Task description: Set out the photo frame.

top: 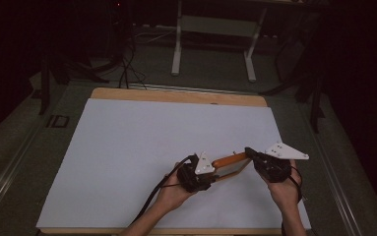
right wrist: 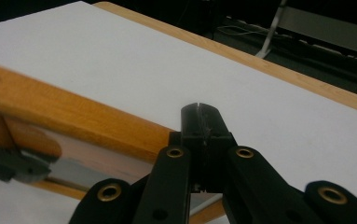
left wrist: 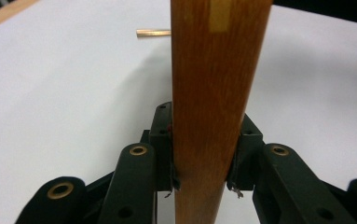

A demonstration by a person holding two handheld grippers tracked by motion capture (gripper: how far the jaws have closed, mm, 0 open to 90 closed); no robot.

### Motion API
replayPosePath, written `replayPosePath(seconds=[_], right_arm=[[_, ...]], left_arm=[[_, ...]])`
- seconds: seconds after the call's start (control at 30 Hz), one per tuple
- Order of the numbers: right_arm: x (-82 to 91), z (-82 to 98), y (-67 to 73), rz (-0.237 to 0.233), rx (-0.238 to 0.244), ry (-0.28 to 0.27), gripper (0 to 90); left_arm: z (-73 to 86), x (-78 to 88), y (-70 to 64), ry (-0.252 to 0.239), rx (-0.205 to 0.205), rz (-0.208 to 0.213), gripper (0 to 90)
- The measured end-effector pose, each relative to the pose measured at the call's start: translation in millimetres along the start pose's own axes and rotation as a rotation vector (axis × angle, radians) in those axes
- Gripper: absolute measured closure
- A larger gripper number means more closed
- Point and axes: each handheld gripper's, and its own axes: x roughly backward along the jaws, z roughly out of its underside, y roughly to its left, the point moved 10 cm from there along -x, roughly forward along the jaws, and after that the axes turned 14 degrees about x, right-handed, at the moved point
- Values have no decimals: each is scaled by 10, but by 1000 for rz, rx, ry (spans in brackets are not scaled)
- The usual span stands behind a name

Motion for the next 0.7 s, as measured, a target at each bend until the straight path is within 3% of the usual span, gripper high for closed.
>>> replayPosePath(seconds=[0.2,0.5,0.7], right_arm=[[39,-16,-18,5,-5,-7,900],[18,-8,9,-25,-12,-10,900],[-20,-36,81,-58,5,-14,895]], left_arm=[[-169,131,37,10,-22,40,692],[-292,331,172,20,-12,99,693],[-344,477,242,43,-51,99,692]])
